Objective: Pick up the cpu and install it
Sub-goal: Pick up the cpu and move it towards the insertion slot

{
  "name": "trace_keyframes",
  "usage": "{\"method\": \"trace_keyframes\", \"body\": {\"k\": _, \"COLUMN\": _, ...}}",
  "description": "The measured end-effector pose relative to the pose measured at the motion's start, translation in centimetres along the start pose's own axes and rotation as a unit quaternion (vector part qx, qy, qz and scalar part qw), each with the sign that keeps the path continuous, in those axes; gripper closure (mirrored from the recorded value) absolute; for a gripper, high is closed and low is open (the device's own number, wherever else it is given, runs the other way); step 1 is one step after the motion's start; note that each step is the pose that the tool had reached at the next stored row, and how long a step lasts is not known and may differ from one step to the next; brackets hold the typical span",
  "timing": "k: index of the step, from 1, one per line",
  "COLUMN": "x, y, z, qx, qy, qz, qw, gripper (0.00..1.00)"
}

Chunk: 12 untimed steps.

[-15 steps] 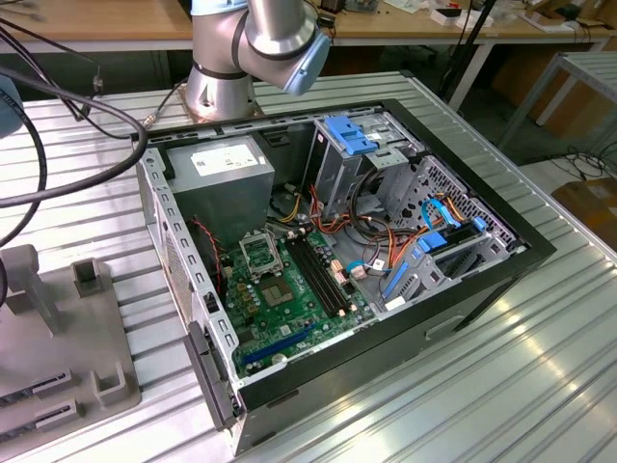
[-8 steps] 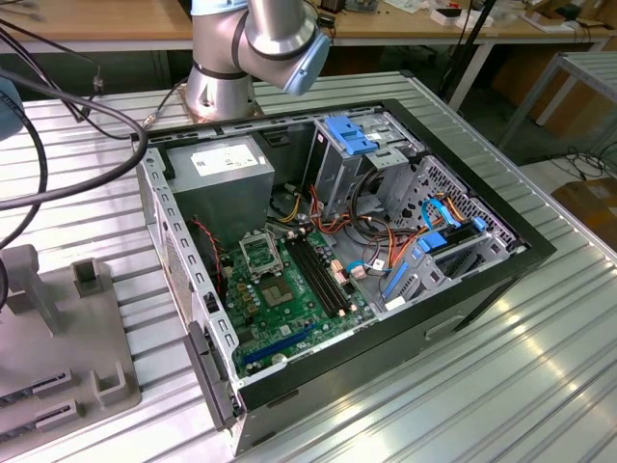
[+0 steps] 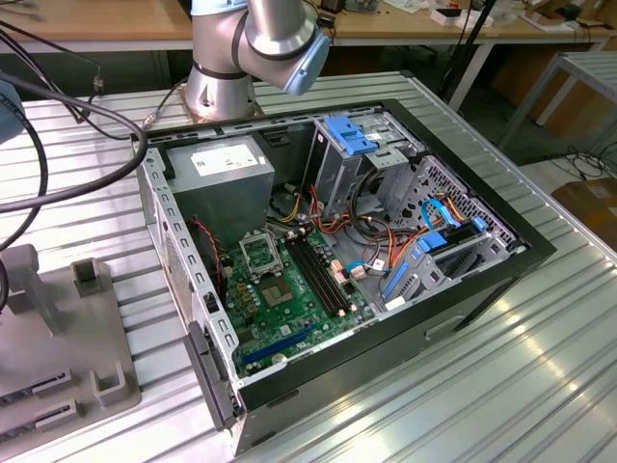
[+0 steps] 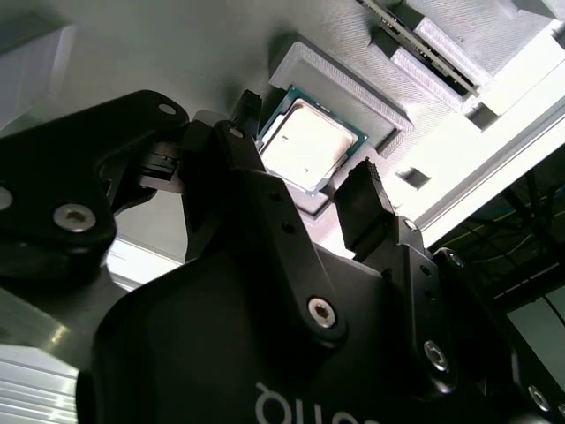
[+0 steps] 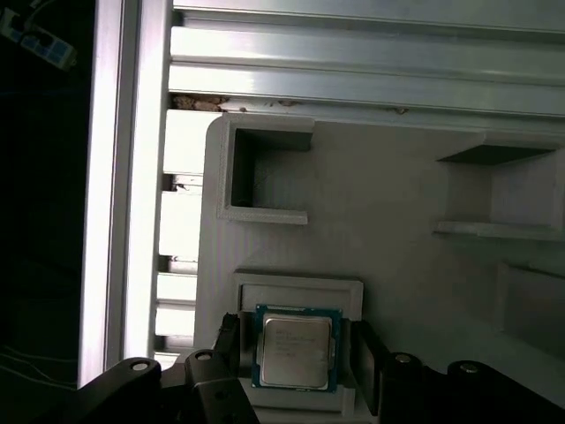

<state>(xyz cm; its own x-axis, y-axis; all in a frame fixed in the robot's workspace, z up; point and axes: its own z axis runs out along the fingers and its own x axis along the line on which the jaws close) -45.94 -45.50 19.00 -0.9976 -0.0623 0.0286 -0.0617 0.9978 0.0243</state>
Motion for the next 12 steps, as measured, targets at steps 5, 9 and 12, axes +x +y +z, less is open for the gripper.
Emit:
{"method": "trace_keyframes", "body": {"k": 5, "x": 0.02, "y": -0.01, "z": -0.01, "qx": 0.0007, "qy": 0.0002, "qz": 0.0, "qw": 1.0, "gripper": 0.38}}
{"method": "trace_keyframes", "body": {"k": 9, "x": 0.01, "y": 0.0, "z": 0.0, "qx": 0.0099, "qy": 0.0007, "qz": 0.0, "qw": 0.99995, "gripper": 0.38}}
{"method": "trace_keyframes", "body": {"k": 12, "x": 0.01, "y": 0.06, "z": 0.0, "qx": 0.0101, "qy": 0.0007, "qz": 0.0, "qw": 0.99995, "gripper": 0.38}}
